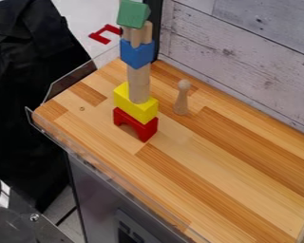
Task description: Remove the triangle from the top of the tower and put in the right side of the table
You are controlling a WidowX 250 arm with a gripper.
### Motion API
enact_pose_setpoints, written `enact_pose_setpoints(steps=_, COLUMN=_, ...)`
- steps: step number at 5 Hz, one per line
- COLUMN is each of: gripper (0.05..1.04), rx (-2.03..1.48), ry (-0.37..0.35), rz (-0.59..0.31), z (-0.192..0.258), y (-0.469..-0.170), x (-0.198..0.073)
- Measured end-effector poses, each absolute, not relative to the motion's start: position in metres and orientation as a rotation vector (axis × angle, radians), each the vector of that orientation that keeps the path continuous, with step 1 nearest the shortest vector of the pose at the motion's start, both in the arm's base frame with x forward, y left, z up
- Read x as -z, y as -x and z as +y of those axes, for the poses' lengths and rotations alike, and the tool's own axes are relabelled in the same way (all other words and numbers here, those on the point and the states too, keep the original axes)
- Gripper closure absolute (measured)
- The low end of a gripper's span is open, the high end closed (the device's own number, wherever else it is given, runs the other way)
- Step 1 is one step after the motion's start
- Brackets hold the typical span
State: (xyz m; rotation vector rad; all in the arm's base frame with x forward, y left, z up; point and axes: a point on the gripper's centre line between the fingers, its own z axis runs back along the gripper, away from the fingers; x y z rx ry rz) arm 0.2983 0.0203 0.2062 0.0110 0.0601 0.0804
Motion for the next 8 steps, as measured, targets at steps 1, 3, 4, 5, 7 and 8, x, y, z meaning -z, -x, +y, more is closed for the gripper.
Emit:
enact_pose_setpoints(steps=1, gripper=0.085, rx=-0.080, ry=-0.010, rz=0.098, z=0.020, y=-0.299, x=-0.195)
enact_pose_setpoints(steps=3, gripper=0.085, rx=-0.092, ry=0.007, rz=0.064, z=0.026, y=-0.305, x=-0.197)
enact_pose_setpoints(steps=4, gripper=0.085, rx=-0.098, ry=0.007, rz=0.046, z=0.031, y=-0.307, x=-0.201)
enact_pose_setpoints(steps=5, gripper=0.085, rx=-0.123, ry=0.008, rz=0.055, z=0.036, y=-0.305, x=-0.202)
enact_pose_setpoints(steps=7, gripper=0.085, rx=-0.270, ry=0.000, rz=0.086, z=0.054, y=-0.285, x=-0.205)
enact_pose_setpoints(steps=8, gripper=0.085, rx=-0.346, ry=0.014, rz=0.107, z=0.056, y=-0.274, x=-0.204)
